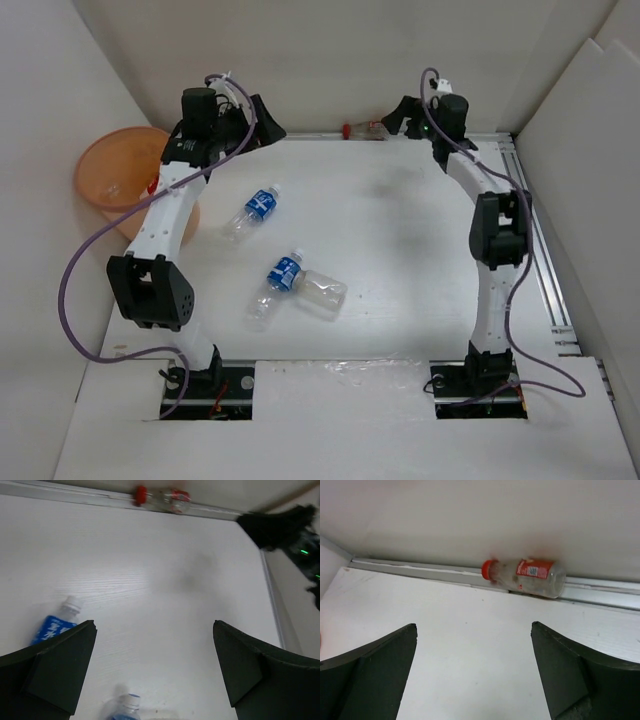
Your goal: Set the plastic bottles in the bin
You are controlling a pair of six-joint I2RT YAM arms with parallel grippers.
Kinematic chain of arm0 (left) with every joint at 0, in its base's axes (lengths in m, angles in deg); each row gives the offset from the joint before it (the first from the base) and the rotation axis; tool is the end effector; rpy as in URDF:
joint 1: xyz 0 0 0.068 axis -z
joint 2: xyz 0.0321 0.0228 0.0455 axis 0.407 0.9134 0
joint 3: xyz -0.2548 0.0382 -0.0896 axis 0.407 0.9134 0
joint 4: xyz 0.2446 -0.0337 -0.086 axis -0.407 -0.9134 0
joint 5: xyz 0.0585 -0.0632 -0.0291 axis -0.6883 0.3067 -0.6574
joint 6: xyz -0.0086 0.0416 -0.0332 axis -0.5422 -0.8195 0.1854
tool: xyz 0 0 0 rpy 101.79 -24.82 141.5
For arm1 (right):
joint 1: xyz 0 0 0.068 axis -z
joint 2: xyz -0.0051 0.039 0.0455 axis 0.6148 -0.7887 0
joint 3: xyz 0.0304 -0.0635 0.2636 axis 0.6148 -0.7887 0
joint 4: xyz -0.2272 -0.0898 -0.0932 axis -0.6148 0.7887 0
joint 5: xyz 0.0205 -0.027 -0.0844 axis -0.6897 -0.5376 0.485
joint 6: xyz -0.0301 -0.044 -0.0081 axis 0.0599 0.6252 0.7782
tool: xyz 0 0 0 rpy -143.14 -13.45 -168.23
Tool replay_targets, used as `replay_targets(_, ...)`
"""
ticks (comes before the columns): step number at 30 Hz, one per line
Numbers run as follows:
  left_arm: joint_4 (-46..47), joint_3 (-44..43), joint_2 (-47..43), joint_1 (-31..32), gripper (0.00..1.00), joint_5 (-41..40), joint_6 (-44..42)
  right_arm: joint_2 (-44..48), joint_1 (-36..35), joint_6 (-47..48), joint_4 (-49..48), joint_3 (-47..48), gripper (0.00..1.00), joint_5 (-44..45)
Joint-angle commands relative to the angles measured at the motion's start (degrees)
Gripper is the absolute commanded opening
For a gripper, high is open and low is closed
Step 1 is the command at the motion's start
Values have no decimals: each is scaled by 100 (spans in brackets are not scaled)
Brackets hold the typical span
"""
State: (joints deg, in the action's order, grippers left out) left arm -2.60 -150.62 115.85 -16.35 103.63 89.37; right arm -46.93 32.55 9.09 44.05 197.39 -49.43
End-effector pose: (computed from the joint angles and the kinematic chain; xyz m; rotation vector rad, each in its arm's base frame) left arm 0.3868 -0.0689 0.4103 0.1079 1.9038 -0.8078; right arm 0.5528 0.0658 0.2468 -0.0571 1.8217 0.6596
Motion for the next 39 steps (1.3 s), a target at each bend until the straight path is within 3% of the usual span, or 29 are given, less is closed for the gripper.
replay_targets(1,-512,-478,-599,-45,100,-1981,-239,1367,-391,600,660,-533,100,573)
replay_targets(4,-821,-628,-863,-45,100,-2846,-450,2515,-831,1178,1407,-1465,100,1294)
replay_targets(5,-821,-628,-1186,-45,100,-3415,-451,2782,-1224,1321,1681,-1623,100,1967)
replay_targets(8,-664,-6,-1803,-45,100,-4192,-451,3784,-1832,1603,2786,-2002,100,2849)
replay_targets(9,-663,144,-2222,-45,100,-4577,-381,4039,-2252,1603,3026,-2099,100,3514)
replay_targets(12,-610,610,-2900,-45,100,-4783,-258,5111,-2921,1551,3616,-2599,100,4413)
replay_targets(18,-232,2094,-4132,-45,100,-3975,-134,7148,-3408,1445,4380,-3127,100,4795)
replay_targets(25,-293,3317,-5293,86,100,-4150,-20,8680,-3469,1445,5285,-3005,100,4865)
replay_targets(32,-602,3169,-5549,323,100,-4405,33,9025,-3469,1445,6130,-2750,100,5233)
replay_targets(39,-417,3414,-5602,324,100,-4405,33,9078,-3469,1445,6193,-2803,100,5418)
